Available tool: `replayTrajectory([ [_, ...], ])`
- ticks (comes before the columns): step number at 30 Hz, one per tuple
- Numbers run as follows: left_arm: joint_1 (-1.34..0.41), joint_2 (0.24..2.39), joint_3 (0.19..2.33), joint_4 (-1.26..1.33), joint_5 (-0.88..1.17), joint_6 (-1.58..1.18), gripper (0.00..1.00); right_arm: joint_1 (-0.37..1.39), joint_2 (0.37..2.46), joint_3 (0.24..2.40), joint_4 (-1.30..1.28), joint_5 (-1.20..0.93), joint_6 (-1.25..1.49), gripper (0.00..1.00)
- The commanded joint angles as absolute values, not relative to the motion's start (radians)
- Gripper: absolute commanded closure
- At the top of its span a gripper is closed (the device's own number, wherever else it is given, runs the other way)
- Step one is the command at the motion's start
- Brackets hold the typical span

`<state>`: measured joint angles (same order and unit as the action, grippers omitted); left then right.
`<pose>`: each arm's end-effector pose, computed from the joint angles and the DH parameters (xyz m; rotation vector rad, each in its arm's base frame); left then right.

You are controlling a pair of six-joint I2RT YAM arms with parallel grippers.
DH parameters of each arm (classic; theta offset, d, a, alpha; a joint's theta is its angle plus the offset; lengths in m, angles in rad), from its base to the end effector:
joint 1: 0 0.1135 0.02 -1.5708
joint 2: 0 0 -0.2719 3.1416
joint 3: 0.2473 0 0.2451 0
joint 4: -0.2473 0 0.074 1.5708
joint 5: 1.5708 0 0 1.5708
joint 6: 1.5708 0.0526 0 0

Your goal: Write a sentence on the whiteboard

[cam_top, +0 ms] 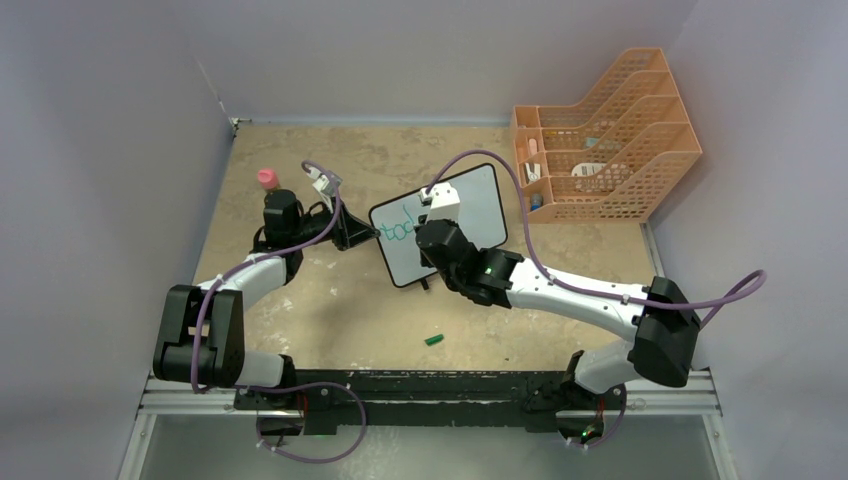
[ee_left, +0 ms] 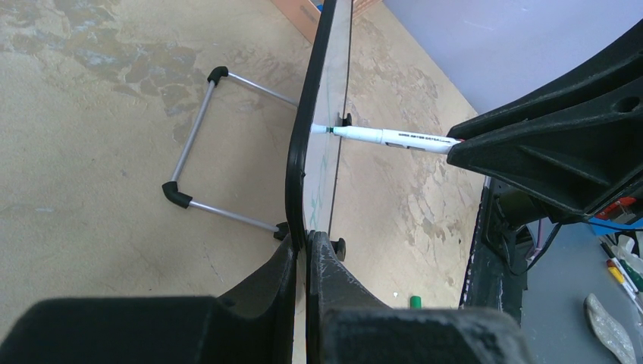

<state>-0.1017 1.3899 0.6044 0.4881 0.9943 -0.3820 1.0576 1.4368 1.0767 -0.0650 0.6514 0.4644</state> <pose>0.2738 -0.0723 0.2252 0.4573 1.8571 -1.2495 0.1911 0.2742 0.3076 -0.1577 1.9164 0.3762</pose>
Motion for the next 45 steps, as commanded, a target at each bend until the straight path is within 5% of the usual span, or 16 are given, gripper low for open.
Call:
replayTrajectory([
  [1,-0.113,1.367,0.635,0.499,1.007,-0.341,1.00,1.051,1.416,1.066,-0.075,0.644,0.482,1.00],
  [45,-0.113,1.362,0.638,0.486,1.002,-0.331,1.00,1.048,1.344,1.043,-0.056,0.699,0.462,1.00],
])
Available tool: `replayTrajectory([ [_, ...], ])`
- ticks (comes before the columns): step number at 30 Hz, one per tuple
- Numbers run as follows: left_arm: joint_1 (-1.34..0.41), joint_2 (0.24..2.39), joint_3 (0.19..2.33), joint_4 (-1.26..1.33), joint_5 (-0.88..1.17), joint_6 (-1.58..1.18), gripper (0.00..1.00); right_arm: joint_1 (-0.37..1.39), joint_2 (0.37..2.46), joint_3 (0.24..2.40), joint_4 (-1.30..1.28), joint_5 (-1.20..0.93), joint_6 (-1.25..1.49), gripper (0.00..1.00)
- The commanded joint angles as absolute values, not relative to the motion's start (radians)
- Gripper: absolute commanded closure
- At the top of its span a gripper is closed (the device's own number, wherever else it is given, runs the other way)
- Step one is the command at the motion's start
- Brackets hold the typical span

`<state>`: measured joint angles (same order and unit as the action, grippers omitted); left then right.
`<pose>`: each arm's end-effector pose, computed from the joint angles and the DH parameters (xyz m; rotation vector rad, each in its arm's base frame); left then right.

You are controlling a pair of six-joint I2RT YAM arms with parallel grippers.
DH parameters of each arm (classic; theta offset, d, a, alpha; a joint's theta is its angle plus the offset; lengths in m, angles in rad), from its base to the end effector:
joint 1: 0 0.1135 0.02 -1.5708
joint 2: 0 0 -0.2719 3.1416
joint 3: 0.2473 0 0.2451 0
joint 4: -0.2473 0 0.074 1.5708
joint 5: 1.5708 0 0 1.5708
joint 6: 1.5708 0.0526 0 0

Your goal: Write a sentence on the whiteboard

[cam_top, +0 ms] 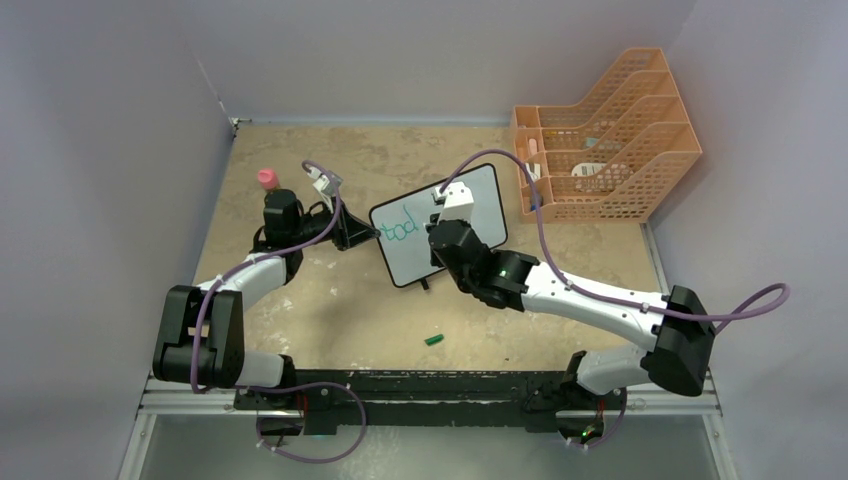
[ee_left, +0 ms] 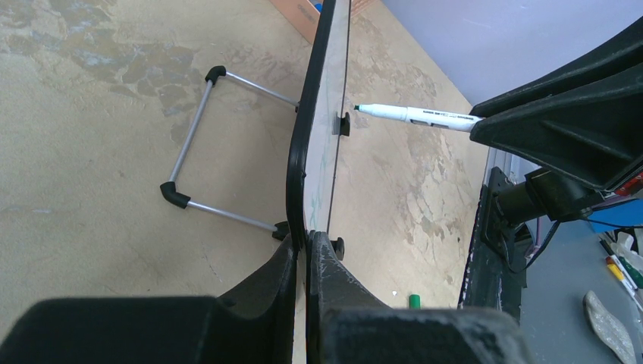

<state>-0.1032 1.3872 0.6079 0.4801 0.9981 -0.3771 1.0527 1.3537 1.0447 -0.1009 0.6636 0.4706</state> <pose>0.2735 -0.0728 0.2263 0.4650 1.8558 -1.2513 0.1826 0.2550 0.3179 -0.1312 1.9034 0.3782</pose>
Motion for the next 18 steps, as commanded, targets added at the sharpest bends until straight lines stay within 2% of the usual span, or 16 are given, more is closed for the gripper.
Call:
replayTrajectory([
  [1,-0.113,1.362,0.638,0.485,1.002,-0.331,1.00,1.048,1.347,1.045,-0.054,0.701,0.461,1.00],
  [18,-0.113,1.361,0.638,0.485,1.002,-0.331,1.00,1.039,1.370,1.054,-0.029,0.718,0.461,1.00],
])
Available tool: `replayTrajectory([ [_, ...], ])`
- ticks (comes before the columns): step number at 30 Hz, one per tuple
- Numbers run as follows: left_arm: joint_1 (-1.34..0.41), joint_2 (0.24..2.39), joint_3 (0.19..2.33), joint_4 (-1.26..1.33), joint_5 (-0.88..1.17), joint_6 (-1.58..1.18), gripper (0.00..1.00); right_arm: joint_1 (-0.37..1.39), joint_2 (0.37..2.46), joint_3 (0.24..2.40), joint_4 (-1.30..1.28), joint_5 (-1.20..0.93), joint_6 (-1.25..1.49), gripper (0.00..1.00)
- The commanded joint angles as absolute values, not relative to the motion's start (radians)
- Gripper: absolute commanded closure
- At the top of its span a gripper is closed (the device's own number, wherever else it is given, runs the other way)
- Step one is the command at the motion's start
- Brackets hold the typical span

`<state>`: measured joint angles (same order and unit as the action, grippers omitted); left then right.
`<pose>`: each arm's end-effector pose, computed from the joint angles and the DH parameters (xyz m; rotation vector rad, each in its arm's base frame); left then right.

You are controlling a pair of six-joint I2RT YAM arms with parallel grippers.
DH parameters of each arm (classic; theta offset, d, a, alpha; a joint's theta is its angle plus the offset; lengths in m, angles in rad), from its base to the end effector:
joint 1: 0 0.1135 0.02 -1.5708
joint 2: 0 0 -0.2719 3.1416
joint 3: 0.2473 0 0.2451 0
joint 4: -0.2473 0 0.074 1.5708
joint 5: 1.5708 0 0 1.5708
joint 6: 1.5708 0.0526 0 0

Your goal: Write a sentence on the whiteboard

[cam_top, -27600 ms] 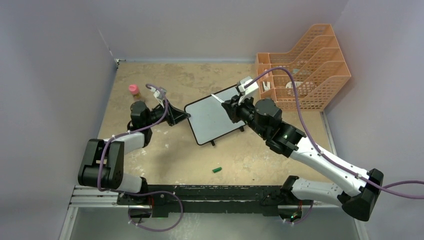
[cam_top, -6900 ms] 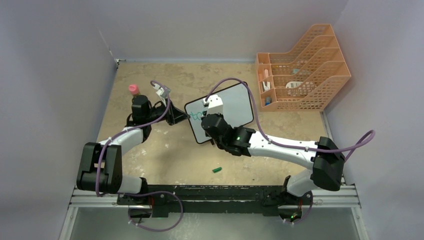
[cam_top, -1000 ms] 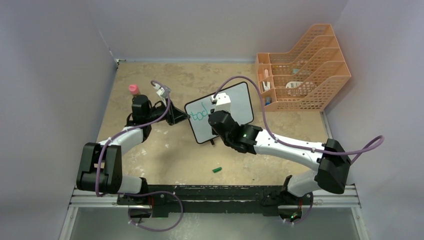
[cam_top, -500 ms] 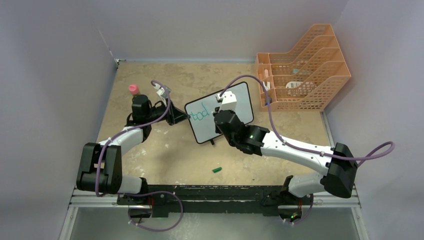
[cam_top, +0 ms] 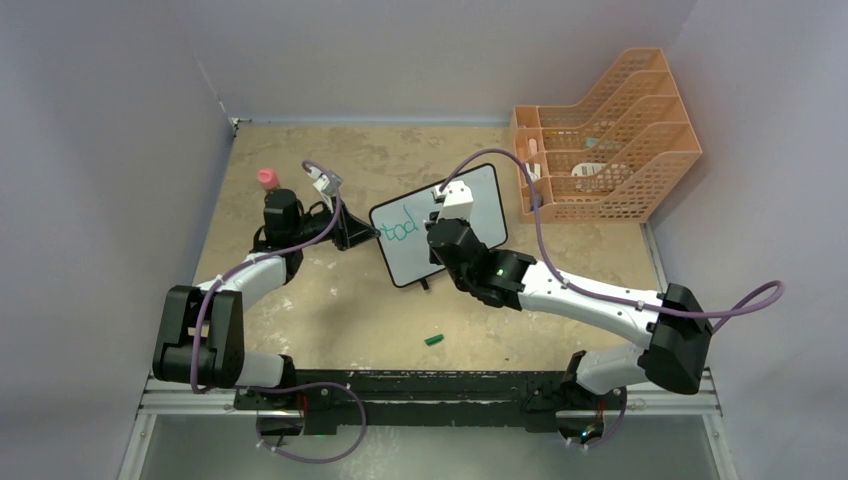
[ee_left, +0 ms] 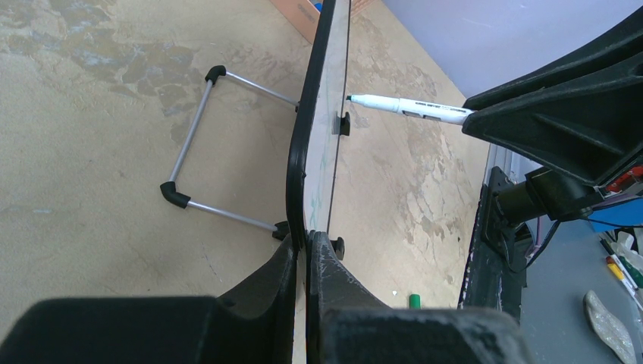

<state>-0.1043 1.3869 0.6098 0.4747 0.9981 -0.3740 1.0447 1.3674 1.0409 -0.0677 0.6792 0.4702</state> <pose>0.2735 -0.0731 0.2264 0.4673 1.8573 -1.2511 0.1870 0.2563 0.3163 -0.1054 1.8881 0.3712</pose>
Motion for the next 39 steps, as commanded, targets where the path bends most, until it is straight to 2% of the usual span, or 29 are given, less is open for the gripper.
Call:
replayTrajectory([
  [1,-0.113,1.361,0.638,0.486,1.003,-0.331,1.00,1.039,1.372,1.054,-0.029,0.718,0.461,1.00],
  [39,-0.114,1.358,0.637,0.487,1.008,-0.333,1.00,1.034,1.412,1.082,-0.005,0.742,0.442,1.00],
])
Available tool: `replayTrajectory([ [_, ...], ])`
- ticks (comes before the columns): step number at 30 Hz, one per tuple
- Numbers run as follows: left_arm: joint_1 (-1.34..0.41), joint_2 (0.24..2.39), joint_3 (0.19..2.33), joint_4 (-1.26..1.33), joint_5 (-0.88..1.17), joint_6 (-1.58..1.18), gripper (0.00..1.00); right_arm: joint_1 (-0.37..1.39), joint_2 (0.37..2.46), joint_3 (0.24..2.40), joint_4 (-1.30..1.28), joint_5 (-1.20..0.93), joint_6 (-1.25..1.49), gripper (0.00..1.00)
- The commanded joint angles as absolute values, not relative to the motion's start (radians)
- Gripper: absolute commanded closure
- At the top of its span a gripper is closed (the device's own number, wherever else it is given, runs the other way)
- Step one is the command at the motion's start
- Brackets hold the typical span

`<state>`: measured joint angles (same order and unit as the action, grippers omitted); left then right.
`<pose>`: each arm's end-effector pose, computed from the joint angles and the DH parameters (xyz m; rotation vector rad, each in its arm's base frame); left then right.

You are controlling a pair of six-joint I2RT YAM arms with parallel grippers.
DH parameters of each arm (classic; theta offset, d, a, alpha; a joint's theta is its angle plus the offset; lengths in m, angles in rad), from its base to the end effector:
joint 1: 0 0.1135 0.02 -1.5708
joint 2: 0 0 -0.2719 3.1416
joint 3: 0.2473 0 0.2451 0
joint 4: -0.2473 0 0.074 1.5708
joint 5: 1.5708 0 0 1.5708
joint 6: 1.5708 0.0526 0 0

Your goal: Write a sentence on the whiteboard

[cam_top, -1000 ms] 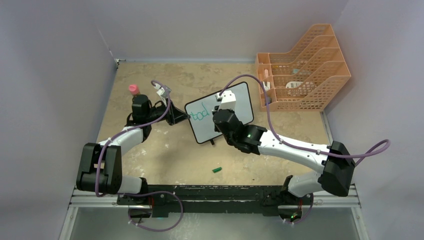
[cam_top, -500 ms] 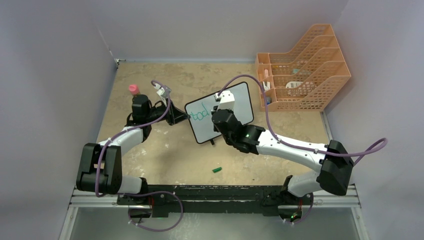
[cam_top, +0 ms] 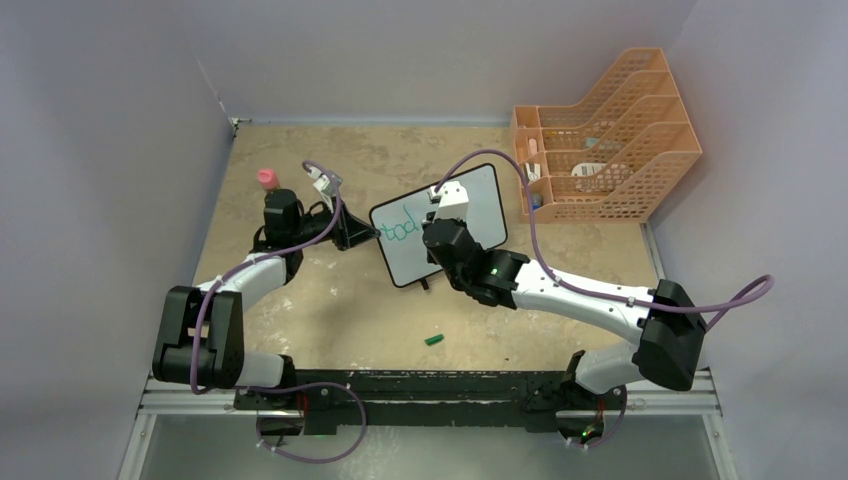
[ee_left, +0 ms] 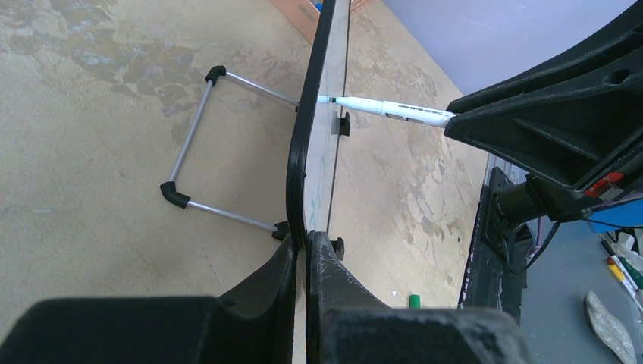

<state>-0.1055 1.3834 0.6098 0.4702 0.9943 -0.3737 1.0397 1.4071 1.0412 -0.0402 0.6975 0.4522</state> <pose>0.2731 -0.0733 0.2268 0.4653 1.8588 -1.2486 0.1933 0.2623 0.3076 -0.1110 1.8885 0.3309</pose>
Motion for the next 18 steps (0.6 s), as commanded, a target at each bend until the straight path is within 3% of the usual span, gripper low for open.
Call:
replayTrajectory([
  [1,-0.114,1.358,0.637,0.487,1.008,-0.333,1.00,1.033,1.413,1.083,0.013,0.741,0.437,1.00],
  [18,-0.114,1.356,0.637,0.487,1.006,-0.333,1.00,1.034,1.414,1.088,0.048,0.704,0.409,1.00],
])
